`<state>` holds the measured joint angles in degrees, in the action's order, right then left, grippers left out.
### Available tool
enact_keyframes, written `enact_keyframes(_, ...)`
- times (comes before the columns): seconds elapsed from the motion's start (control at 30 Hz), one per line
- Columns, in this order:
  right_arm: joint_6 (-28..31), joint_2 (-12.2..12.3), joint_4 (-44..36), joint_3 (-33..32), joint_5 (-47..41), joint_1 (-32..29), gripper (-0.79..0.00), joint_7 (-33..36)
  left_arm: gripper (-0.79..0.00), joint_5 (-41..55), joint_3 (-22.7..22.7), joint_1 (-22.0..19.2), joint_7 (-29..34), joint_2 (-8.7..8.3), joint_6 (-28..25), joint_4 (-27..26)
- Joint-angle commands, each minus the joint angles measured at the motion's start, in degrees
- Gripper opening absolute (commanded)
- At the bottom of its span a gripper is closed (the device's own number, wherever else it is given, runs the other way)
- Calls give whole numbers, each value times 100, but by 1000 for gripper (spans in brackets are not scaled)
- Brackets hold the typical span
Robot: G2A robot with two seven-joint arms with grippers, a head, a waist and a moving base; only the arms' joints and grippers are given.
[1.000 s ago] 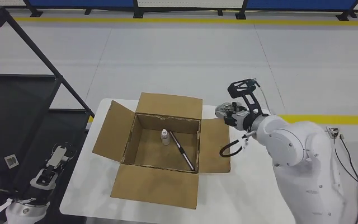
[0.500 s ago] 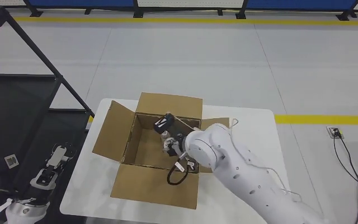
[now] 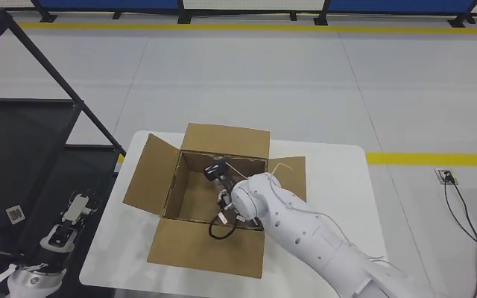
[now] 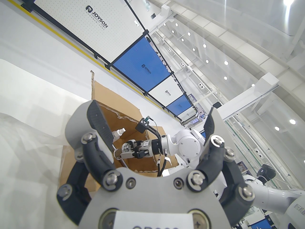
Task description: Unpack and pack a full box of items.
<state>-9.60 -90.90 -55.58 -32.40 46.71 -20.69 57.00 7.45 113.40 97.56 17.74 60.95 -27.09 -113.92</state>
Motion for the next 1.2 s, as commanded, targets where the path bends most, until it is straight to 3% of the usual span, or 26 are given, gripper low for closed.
enact_keyframes(0.0, 11, -87, 280, 22, -102, 47, -785, -137, 0, 0, 0, 0, 0, 0, 0, 0)
enact_keyframes(0.17, 75, -272, 792, 75, -267, 148, -763, -335, 0, 0, 0, 0, 0, 0, 0, 0)
enact_keyframes(0.3, 160, -410, 1125, 116, -358, 241, -453, -365, 0, 0, 0, 0, 0, 0, 0, 0)
enact_keyframes(0.43, 238, -515, 1363, 122, -404, 320, -406, -393, 0, 0, 0, 0, 0, 0, 0, 0)
enact_keyframes(0.6, 310, -606, 1554, 106, -419, 353, -209, -436, 0, 0, 0, 0, 0, 0, 0, 0)
enact_keyframes(0.77, 369, -644, 1635, 46, -384, 367, -163, -482, 0, 0, 0, 0, 0, 0, 0, 0)
enact_keyframes(0.93, 396, -600, 1471, -143, -351, 368, -65, -587, 0, 0, 0, 0, 0, 0, 0, 0)
enact_keyframes(1.03, 377, -486, 1126, -329, -214, 314, 0, -551, 0, -260, 95, -34, -241, 11, 196, -2)
enact_keyframes(1.17, 393, -221, 313, -708, 64, 26, 0, -311, 0, -419, 183, -132, -524, 30, 588, 88)
